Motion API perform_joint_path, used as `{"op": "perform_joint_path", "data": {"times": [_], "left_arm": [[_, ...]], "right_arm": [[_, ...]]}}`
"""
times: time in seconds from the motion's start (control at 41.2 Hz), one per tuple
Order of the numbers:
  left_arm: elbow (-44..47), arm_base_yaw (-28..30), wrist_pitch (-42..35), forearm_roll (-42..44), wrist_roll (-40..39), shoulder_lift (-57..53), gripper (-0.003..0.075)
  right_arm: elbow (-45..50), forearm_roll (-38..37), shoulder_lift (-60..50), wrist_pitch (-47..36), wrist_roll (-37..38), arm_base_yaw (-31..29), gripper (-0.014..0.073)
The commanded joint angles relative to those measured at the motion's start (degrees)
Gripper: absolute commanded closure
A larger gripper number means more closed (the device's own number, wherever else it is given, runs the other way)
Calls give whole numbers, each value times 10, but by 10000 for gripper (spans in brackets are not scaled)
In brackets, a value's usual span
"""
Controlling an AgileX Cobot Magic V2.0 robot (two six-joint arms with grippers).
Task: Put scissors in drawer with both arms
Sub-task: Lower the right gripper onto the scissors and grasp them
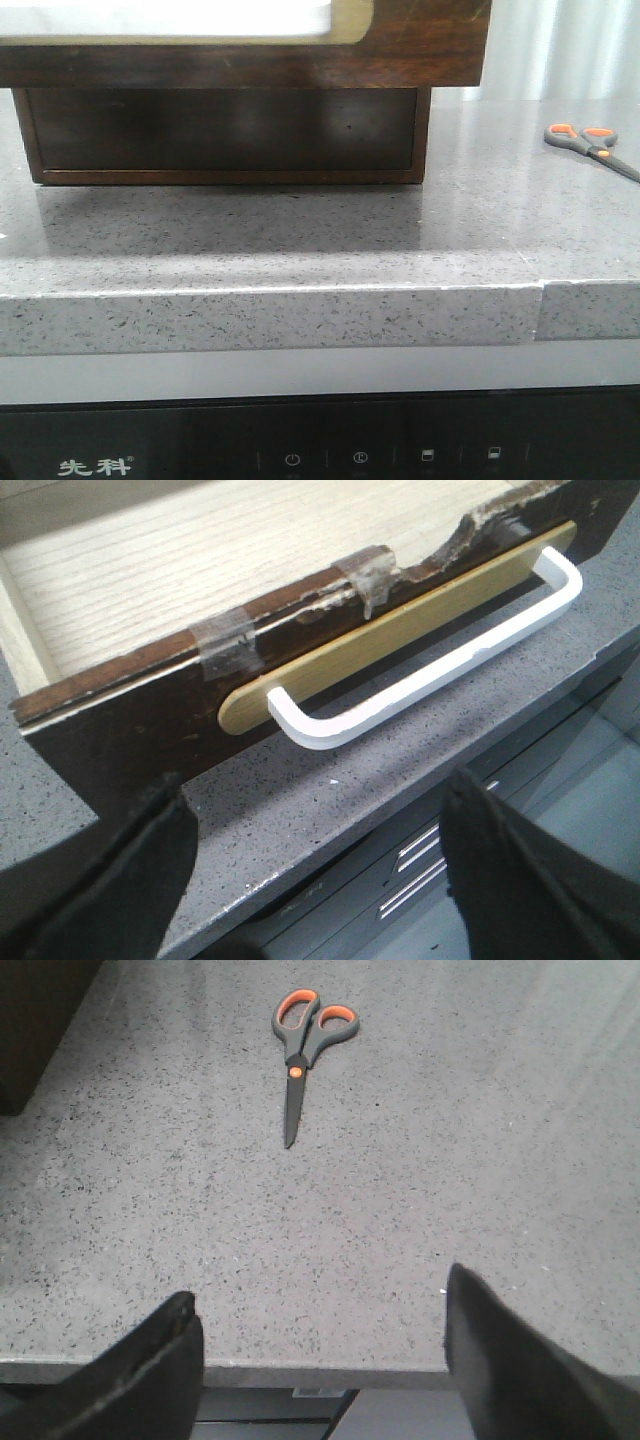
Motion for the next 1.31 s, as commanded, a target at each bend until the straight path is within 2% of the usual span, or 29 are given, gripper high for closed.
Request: {"op": "perform_joint_path", "data": {"times": [0.0, 0.146, 0.461, 0.656, 0.801, 1.287], "left_arm": [[-20, -4, -45, -3, -7, -1, 219], [-20, -4, -46, -3, -7, -1, 219], [-20, -4, -46, -3, -7, -1, 219], [-20, -4, -46, -3, -7, -1, 219], [-20, -4, -46, -3, -7, -1, 219], [-20, -4, -46, -3, -7, -1, 230]], "right_arm": [[-20, -12, 8, -70, 0, -4, 71], [-49, -12, 47, -62, 0, -4, 71], [-160, -7, 241, -5, 11, -4, 71], [-251, 52, 384, 27, 8, -27, 71], [-333, 97, 486, 80, -33, -43, 71], [-540, 98, 713, 122, -60, -43, 77]]}}
